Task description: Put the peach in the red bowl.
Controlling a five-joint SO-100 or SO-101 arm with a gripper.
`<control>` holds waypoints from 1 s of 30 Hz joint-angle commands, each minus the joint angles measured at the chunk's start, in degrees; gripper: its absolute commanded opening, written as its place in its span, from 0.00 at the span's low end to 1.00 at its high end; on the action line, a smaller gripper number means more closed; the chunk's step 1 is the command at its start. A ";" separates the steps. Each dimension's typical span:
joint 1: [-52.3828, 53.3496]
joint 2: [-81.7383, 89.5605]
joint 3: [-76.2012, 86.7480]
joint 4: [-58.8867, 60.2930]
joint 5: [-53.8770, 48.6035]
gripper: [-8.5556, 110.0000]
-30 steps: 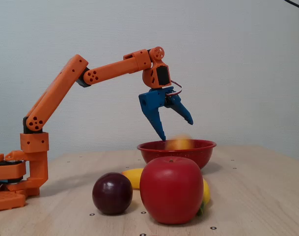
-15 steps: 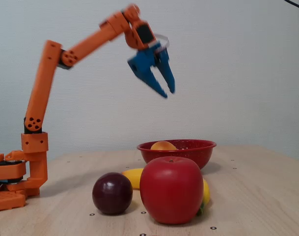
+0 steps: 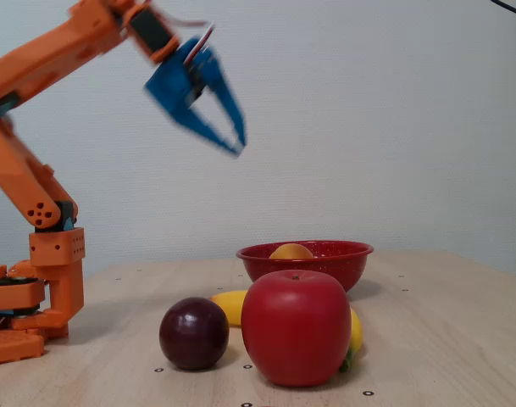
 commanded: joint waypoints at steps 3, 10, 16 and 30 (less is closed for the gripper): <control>-3.60 14.68 19.07 -12.04 2.29 0.07; -0.35 34.72 44.30 -18.72 1.41 0.07; 1.05 47.55 62.67 -25.05 -0.09 0.07; 2.37 59.94 78.49 -24.52 -4.04 0.07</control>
